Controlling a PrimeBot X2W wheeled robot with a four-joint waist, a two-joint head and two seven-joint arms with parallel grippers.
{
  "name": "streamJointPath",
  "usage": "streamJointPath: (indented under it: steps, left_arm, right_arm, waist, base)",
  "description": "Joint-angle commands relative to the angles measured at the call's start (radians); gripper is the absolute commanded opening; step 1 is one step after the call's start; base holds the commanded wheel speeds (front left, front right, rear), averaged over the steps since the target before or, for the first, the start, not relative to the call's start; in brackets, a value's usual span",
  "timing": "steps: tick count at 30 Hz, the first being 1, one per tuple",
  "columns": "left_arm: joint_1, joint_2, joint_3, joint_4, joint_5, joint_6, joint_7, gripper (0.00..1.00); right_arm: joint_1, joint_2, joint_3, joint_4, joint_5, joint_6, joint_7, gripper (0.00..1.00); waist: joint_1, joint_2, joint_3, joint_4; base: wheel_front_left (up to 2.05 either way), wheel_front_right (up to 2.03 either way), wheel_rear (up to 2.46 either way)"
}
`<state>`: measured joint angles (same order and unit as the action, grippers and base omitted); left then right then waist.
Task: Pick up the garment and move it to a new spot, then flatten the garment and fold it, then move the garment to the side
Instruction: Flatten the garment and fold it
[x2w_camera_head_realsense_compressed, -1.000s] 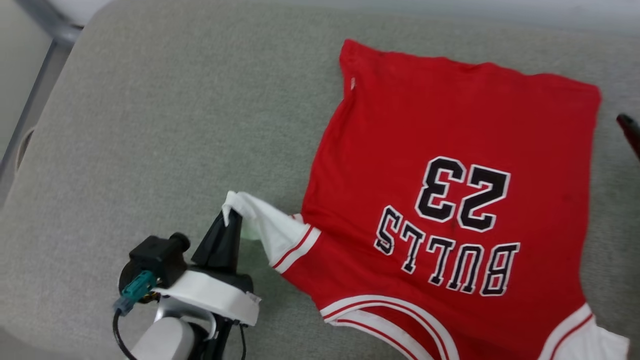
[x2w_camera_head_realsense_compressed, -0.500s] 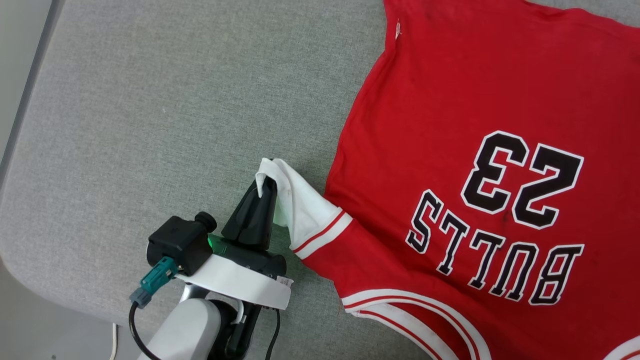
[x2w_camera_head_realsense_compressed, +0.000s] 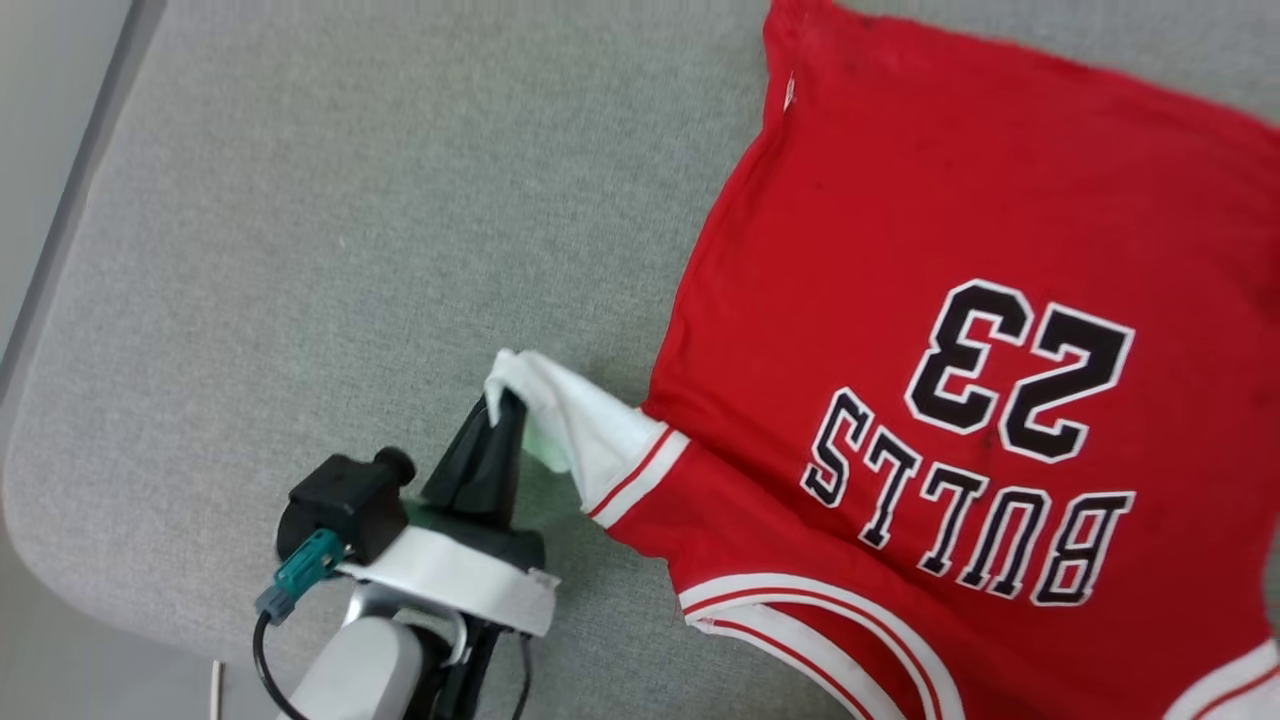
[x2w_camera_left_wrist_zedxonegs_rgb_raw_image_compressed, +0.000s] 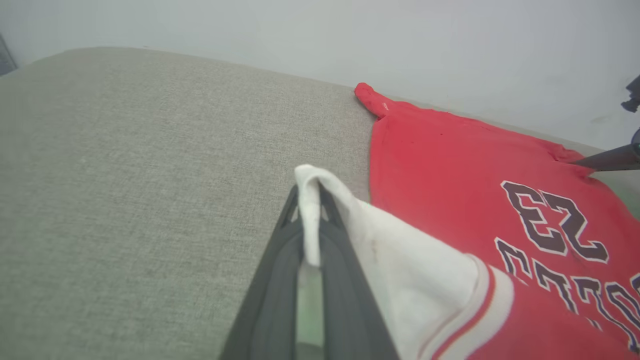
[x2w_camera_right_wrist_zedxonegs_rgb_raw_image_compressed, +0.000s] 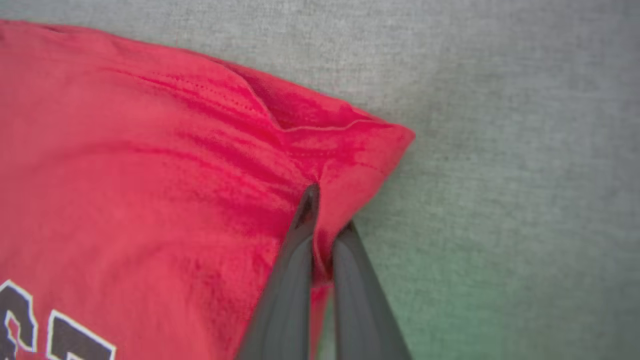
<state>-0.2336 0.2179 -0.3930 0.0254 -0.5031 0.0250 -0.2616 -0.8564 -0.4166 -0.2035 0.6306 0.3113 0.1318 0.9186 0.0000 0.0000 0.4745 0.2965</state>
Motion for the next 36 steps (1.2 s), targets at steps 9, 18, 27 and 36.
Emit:
streamJointPath:
  steps: [9, 18, 27, 36]
  left_arm:
    - [0.138, 0.06, 0.054, 0.062, -0.041, 0.047, 0.028, 0.0]
    - [0.229, 0.109, 0.085, 0.063, -0.069, 0.082, 0.071, 0.0]
    - [0.269, 0.125, 0.098, 0.074, -0.091, 0.094, 0.09, 0.0]
    - [0.246, 0.131, 0.086, 0.075, -0.085, 0.102, 0.111, 0.0]
  right_arm:
    - [0.378, -0.018, -0.001, -0.201, 0.091, -0.002, -0.076, 0.0]
    - [0.828, 0.131, -0.126, -0.471, 0.117, -0.002, -0.084, 0.0]
    - [1.111, 0.339, -0.196, -0.556, 0.123, -0.002, -0.112, 0.0]
    - [1.031, 0.366, -0.185, -0.526, 0.17, -0.002, -0.487, 1.0]
  waist:
    - [0.0, 0.0, -0.261, -0.139]
    - [0.0, 0.0, -0.362, -0.238]
    - [0.0, 0.0, -0.39, -0.3]
    - [0.0, 0.0, -0.38, -0.308]
  base:
    - [0.0, 0.0, 0.0]
    - [0.0, 0.0, 0.0]
    - [0.0, 0.0, 0.0]
    - [0.0, 0.0, 0.0]
